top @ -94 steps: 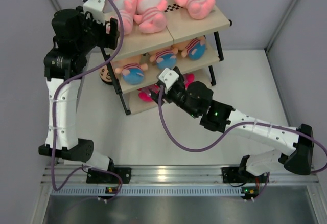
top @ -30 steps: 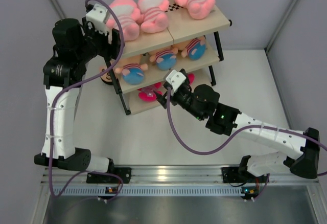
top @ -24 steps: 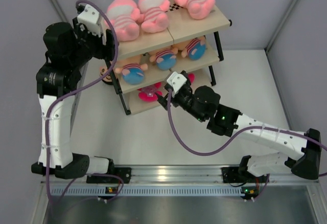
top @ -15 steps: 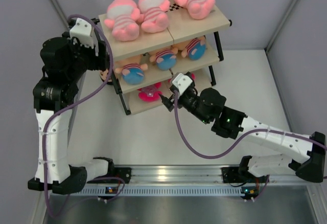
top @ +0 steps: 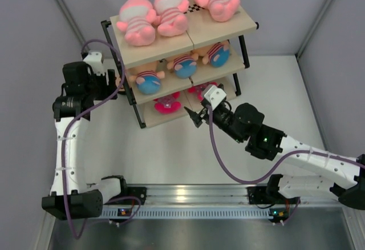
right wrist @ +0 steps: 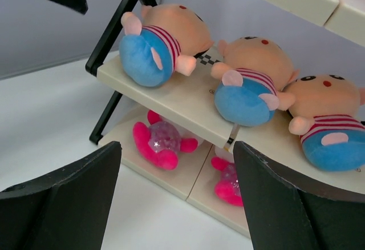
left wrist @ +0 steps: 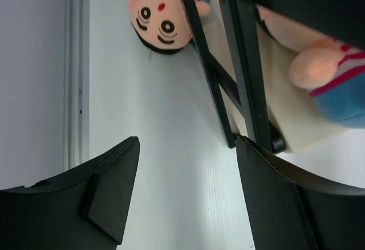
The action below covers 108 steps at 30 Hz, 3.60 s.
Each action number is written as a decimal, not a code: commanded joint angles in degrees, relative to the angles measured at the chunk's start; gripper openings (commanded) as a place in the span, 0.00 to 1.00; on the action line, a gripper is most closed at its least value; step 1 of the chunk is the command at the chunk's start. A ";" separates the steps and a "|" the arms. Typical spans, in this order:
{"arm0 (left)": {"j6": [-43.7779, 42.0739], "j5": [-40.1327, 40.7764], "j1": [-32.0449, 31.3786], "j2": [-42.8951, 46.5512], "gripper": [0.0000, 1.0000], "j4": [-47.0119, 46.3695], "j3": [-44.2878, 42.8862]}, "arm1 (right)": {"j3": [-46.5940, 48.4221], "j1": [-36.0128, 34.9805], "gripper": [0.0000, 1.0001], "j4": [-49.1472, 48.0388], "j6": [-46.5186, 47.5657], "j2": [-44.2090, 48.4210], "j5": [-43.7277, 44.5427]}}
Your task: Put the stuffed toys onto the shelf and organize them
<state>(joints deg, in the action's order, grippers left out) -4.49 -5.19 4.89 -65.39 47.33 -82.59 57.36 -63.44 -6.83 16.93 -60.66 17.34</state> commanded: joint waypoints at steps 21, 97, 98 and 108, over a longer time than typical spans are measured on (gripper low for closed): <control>-2.46 2.73 10.58 -10.37 0.74 -24.65 25.64 | -3.22 0.86 0.81 -0.82 1.70 2.31 1.20; -24.14 -17.22 20.69 0.31 0.00 7.91 20.64 | 3.55 3.76 0.80 5.60 -2.51 -6.40 -15.31; -25.47 -18.87 20.69 1.82 0.00 9.87 19.93 | 3.46 3.68 0.80 5.77 -2.86 -6.22 -16.19; -40.93 -31.96 20.43 8.25 0.00 36.76 5.51 | 1.44 3.15 0.79 7.62 -6.47 -4.82 -27.00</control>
<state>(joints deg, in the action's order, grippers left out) -37.36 -29.23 25.54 -58.52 70.39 -73.69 58.17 -59.90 2.46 12.75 -67.88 -3.92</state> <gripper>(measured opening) 0.016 0.794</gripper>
